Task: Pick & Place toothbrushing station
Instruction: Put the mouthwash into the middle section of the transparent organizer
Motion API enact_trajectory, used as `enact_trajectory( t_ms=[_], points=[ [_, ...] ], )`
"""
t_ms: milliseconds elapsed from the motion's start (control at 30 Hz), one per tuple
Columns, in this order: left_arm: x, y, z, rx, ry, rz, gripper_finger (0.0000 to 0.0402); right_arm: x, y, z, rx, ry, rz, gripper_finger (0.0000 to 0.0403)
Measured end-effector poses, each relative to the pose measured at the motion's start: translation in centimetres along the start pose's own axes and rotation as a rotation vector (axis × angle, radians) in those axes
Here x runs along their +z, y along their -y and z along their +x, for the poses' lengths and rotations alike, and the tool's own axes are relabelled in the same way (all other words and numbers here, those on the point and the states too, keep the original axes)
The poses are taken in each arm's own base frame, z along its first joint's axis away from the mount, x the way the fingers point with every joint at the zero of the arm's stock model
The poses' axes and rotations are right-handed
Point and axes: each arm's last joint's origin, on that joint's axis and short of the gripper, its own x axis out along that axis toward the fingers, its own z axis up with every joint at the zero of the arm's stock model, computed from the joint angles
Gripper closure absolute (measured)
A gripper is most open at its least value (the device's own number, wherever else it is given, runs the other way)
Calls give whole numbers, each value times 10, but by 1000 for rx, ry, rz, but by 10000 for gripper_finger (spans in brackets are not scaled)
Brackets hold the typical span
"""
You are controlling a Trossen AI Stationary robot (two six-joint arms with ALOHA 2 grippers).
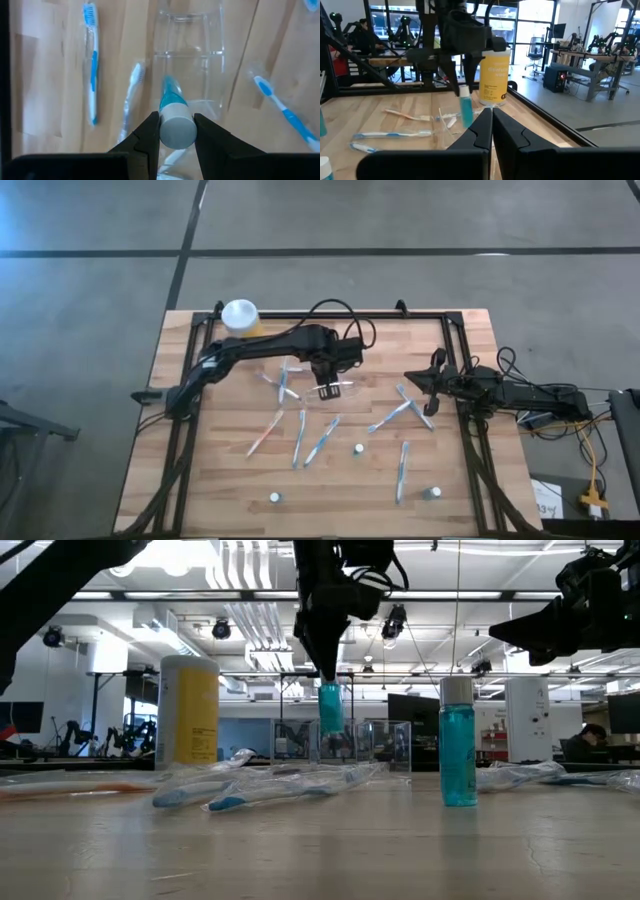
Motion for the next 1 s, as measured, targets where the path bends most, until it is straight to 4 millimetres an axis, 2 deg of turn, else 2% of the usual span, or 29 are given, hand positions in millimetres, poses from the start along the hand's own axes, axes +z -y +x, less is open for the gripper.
enact_trajectory(
  t_ms=[267,500,1000],
  points=[
    [3,0,3,1,28,132,304,0,0,0,0,0,-11,394],
    [6,-2,11,3,23,166,304,0,0,0,0,0,-11,394],
    [7,-2,39,-4,-71,251,304,0,0,0,0,0,-10,394]
  ],
)
